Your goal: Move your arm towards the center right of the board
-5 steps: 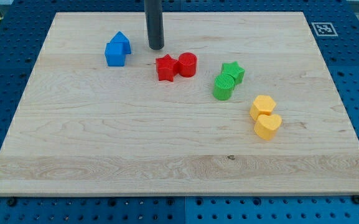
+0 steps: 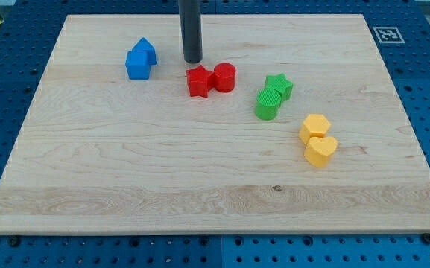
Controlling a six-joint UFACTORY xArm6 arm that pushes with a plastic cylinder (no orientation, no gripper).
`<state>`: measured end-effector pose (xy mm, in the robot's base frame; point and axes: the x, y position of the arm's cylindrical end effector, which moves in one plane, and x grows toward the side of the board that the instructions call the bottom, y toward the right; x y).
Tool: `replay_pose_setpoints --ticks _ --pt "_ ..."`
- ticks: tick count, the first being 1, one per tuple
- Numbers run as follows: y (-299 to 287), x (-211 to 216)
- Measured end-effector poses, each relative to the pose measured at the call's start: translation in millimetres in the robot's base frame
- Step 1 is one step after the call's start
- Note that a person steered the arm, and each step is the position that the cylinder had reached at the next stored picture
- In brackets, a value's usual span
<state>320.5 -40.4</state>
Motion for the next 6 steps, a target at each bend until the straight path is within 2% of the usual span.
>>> replay_pose_setpoints --ticks 2,5,6 --pt "31 8" --pt "31 12" --pt "44 0"
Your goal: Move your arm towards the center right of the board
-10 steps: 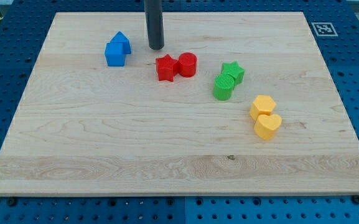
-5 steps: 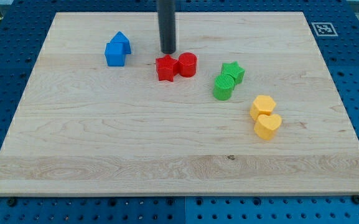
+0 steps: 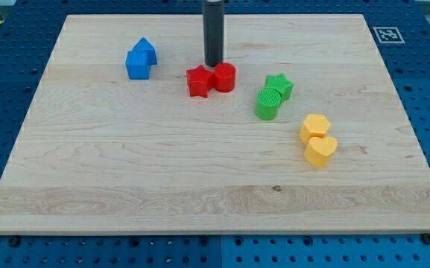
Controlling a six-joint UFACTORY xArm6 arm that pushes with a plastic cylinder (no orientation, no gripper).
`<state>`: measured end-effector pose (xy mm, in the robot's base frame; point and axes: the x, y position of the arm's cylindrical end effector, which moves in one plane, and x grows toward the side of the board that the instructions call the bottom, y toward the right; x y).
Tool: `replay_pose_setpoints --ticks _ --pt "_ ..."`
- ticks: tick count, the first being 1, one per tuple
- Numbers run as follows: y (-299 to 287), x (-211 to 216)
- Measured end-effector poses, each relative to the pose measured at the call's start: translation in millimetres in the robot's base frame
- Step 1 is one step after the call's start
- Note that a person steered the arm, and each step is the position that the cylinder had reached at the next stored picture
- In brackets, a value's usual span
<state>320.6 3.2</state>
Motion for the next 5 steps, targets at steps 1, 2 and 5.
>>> replay_pose_setpoints --ticks 1,2,5 --pt "27 -4" --pt "66 -4" --pt "201 6"
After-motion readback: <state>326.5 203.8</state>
